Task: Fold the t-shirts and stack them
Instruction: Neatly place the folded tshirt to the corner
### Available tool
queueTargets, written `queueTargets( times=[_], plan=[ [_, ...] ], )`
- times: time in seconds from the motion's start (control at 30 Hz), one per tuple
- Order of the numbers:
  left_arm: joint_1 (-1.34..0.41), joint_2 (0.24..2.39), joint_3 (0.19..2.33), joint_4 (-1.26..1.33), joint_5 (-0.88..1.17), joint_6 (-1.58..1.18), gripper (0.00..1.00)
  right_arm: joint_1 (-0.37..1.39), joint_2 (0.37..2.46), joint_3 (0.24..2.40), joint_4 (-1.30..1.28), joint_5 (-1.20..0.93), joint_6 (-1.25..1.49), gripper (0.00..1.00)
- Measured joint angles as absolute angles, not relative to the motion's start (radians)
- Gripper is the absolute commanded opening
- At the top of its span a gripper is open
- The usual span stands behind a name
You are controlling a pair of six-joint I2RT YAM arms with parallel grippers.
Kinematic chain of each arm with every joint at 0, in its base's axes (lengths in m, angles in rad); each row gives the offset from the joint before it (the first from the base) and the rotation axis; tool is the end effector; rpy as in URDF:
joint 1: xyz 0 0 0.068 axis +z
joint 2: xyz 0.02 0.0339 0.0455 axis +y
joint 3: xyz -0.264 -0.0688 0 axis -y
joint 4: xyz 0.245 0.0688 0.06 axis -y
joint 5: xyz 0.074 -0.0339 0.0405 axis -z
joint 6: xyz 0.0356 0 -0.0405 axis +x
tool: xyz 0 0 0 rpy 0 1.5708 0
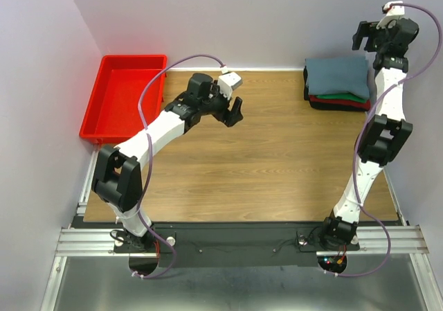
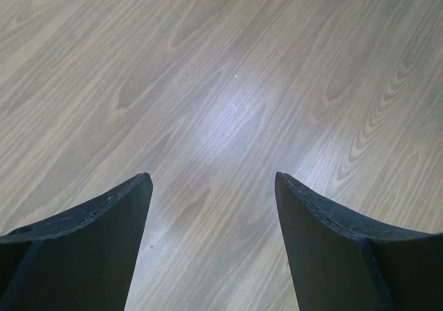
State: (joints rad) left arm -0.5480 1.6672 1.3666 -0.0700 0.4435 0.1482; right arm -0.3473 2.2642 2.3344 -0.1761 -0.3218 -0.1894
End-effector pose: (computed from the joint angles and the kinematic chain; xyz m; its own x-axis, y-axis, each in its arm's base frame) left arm 0.3302 -0.2194 0.3226 -0.1859 0.2697 -0.9448 0.8487 0.5286 -0.0161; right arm 0.5079 -0.1719 0.3822 -0.1027 -0.1528 -0.9829 0.0080 0.9880 -0.1544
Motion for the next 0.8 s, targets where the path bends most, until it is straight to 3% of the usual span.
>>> queueTargets(
  times=[0.57,0.7,0.8],
  plan=[
    [-0.524,1.663,1.365,-0.048,0.444,0.115,0.82,-0.347,2.499,2.419,-0.017,-0.236,0.039,0.84],
    [-0.519,1.669,1.371,-0.061,0.444,0.115,0.82,-0.347,2.551,2.418,0.036,-0.188,0.036,0.74],
    [-0.516,1.691,1.396,-0.078,0.444,0.115,0.82,-0.347,2.58,2.419,0.079,-0.152,0.028,0.61]
  ],
)
